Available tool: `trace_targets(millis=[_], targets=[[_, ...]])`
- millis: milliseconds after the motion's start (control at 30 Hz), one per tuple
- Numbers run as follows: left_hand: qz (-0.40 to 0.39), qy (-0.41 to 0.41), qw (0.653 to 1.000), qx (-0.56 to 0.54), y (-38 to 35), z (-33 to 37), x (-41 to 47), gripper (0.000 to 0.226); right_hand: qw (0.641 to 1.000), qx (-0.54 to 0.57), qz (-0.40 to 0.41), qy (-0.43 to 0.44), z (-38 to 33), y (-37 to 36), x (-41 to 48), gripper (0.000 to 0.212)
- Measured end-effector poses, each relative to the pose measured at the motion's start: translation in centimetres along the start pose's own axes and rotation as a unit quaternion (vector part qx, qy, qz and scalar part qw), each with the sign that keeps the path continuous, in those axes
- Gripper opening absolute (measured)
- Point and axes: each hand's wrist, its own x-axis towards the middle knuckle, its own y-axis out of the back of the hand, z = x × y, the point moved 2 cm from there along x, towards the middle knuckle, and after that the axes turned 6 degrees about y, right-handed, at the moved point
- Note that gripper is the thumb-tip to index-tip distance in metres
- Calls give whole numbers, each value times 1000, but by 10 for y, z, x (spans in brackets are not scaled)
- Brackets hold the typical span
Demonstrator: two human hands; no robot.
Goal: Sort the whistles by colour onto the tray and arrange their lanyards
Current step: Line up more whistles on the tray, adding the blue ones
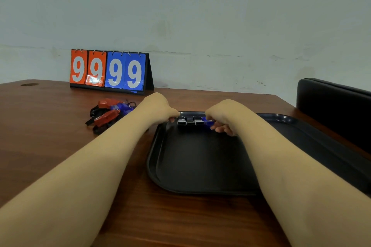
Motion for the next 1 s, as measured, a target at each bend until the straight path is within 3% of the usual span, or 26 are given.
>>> trace_targets(millis=[300,433,567,633,733,900,1000], targets=[[16,-20,999,30,-4,-3,8,38,1000,-20,10,21,-1,0,0,33],[15,-15,1000,14,-6,-4,8,36,998,-47,18,28,0,1,2,23],[44,1,997,-58,-5,-12,5,35,981,-129,116,87,-1,7,-1,18],[84,26,992,-92,-2,-20,3,32,964,-129,179,145,-6,8,-8,24],[153,57,981,-107,21,-30,-2,24,937,-142,215,234,-22,6,-19,12],[269,53,962,-2,76,-75,-7,20,907,-214,156,328,-72,-7,-26,12],[222,55,970,89,65,-104,0,21,894,-265,98,349,-103,-42,-16,22]])
